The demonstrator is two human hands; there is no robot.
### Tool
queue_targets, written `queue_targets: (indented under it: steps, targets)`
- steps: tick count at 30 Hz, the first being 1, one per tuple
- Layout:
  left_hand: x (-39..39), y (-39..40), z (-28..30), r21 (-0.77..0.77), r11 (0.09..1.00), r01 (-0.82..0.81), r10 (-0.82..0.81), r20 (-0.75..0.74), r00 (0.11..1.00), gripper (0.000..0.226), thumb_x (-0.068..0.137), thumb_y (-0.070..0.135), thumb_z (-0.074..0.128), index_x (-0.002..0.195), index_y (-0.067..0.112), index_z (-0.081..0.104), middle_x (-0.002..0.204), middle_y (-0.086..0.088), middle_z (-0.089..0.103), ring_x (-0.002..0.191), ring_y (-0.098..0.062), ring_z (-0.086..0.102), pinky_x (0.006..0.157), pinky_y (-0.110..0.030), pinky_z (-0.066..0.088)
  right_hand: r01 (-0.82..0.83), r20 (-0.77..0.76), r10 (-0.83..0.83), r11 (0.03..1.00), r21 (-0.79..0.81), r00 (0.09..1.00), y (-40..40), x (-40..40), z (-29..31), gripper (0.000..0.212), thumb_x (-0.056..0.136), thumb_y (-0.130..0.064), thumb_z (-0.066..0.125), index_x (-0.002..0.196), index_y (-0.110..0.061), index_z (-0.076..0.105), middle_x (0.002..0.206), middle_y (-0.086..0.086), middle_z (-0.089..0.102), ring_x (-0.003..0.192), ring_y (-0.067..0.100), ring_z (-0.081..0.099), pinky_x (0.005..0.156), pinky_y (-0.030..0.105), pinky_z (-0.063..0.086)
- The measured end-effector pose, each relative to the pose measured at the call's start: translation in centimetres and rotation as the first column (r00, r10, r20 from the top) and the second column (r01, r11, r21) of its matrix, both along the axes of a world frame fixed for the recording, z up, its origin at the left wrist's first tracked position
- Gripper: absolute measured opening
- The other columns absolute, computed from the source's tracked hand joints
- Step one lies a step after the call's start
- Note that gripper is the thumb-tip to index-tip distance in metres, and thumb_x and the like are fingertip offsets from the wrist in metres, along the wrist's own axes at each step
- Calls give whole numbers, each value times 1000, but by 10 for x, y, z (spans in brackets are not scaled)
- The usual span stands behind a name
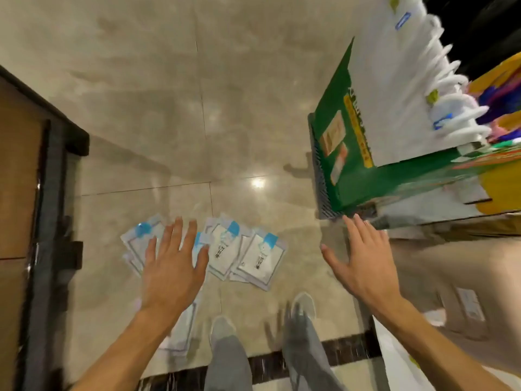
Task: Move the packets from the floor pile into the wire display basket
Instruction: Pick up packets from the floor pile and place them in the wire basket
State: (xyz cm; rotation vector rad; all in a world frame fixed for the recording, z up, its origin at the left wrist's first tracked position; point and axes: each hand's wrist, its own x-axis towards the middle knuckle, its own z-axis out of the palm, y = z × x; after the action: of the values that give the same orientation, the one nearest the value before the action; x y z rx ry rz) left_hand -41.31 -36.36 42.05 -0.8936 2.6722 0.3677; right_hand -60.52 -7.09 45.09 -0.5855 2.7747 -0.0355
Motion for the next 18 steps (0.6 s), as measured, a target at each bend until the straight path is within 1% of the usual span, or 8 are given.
queue_targets:
  steps: [2,4,7,9,12,15,17,18]
  targets:
    - [-11,3,-61,-16,999,28,-28,19,999,71,101,58,9,162,23,17,168,-5,20,156,-22,17,126,-50,14,-12,14,12,1000,17,1000,0,-11,-62,89,91,-73,38,158,-14,38,164,11,36,153,30,30,127,54,17]
    - [-19,7,-121,-2,999,46,-46,32,998,72,100,58,6,162,23,16,169,-5,18,157,-21,14,127,-48,10,-21,51,19,999,43,999,0,-16,-124,89,90,-73,37,158,-15,38,164,10,36,153,31,30,127,53,16]
    - [-29,12,-212,23,998,59,-60,51,997,75,98,59,4,163,22,14,170,-5,15,158,-22,12,127,-47,8,-18,88,14,999,48,996,4,-17,-217,88,90,-72,38,158,-15,37,163,12,38,152,32,31,126,54,15]
    - [-32,14,-269,40,999,35,-37,58,998,76,98,60,6,163,22,15,170,-6,14,157,-23,12,127,-47,9,-17,129,9,998,55,992,6,-11,-274,89,90,-72,38,159,-15,35,164,13,36,153,33,30,127,54,13]
    - [-36,16,-350,45,999,-4,1,59,998,69,103,55,12,164,22,16,170,-7,14,157,-25,12,127,-48,11,30,165,-41,997,65,985,9,2,-354,94,88,-75,34,161,-14,31,167,13,29,154,33,26,128,53,12]
    - [-40,20,-426,41,999,29,-31,62,998,65,106,51,18,163,19,17,170,-10,14,157,-27,13,126,-49,11,71,213,-89,993,89,973,10,14,-429,100,86,-82,25,164,-19,20,171,12,15,158,31,15,128,52,7]
    - [-43,24,-469,45,998,54,-56,36,998,70,102,53,18,161,15,24,168,-14,22,155,-31,21,125,-51,15,106,252,-132,988,112,959,11,22,-474,103,89,-85,30,165,-20,8,173,11,3,159,29,4,128,50,1]
    - [-44,27,-490,57,996,65,-66,18,998,72,100,53,20,160,13,27,166,-15,25,154,-33,24,124,-52,17,136,268,-165,983,123,949,11,27,-495,108,88,-86,34,165,-18,3,173,12,-1,160,28,0,129,49,-1]
